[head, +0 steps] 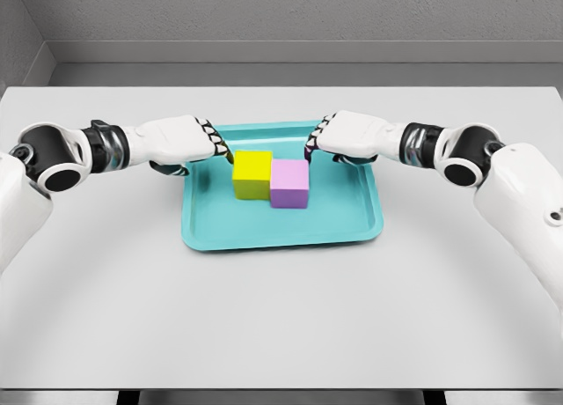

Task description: Push two cubes

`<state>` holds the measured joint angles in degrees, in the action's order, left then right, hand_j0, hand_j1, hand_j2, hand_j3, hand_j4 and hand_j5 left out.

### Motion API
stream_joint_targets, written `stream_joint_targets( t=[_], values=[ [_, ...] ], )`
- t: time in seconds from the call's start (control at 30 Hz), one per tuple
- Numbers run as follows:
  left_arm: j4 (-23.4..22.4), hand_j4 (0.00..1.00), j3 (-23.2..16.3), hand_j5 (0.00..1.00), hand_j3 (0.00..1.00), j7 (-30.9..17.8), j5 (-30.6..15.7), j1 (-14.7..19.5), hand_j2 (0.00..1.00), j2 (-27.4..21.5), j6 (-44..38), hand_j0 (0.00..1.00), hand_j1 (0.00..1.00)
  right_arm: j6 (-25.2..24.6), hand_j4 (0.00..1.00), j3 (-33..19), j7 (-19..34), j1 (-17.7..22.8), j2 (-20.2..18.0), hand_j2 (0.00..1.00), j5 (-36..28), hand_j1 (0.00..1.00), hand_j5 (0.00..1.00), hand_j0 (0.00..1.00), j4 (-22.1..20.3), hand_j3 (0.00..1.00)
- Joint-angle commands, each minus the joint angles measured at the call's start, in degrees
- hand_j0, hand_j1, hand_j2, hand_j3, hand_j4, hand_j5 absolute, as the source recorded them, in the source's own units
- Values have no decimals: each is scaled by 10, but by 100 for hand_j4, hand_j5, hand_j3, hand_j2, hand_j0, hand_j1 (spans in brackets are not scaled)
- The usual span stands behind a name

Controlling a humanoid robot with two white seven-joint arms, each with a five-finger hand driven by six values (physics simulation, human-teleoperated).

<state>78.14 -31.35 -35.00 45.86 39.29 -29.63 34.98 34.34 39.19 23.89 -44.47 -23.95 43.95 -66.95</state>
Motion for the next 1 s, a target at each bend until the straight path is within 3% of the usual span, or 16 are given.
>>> stream_joint_targets(
  t=[0.0,0.1,0.2,0.27,0.37,0.43,0.6,0.7,0.8,0.9,0.97],
  values=[
    [-4,78,4,78,78,0,-2,0,78,-5,0,78,78,7,66,5,3,0,0,66,8,66,66,66,2,66],
    [-4,66,9,66,66,0,-2,3,66,-14,0,66,66,7,66,5,3,-9,-1,66,8,66,66,66,4,66],
    [-4,64,10,64,64,0,-3,4,64,-22,0,64,64,7,66,-2,3,-21,-7,66,6,66,66,66,3,66],
    [-4,65,11,65,65,0,-4,4,65,-23,0,65,65,7,67,-6,3,-24,-32,67,-1,67,67,67,-11,67],
    [-13,65,10,65,65,0,-5,13,65,-22,0,65,65,7,69,-46,1,-13,-115,69,-6,69,69,69,-151,69],
    [-16,65,10,65,65,0,-5,16,65,-22,0,65,65,7,69,-72,3,17,-159,69,-36,69,69,69,-233,69],
    [-19,65,8,65,65,0,-5,22,65,-20,0,65,65,7,70,-86,4,70,-196,70,-134,70,70,70,-329,70],
    [-19,65,7,65,65,0,-5,25,65,-19,0,65,65,7,73,-52,10,81,-196,73,-231,73,73,73,-331,73],
    [-19,66,9,66,66,0,-6,29,66,-18,0,66,66,7,72,-36,26,76,-195,72,-279,72,72,72,-332,72],
    [-19,66,10,66,66,0,-9,33,66,-21,0,66,66,7,72,-15,34,76,-196,72,-301,72,72,72,-342,72],
    [-20,67,11,67,67,0,-11,36,67,-28,0,67,67,7,72,30,44,72,-192,72,-300,72,72,72,-339,72]
  ],
)
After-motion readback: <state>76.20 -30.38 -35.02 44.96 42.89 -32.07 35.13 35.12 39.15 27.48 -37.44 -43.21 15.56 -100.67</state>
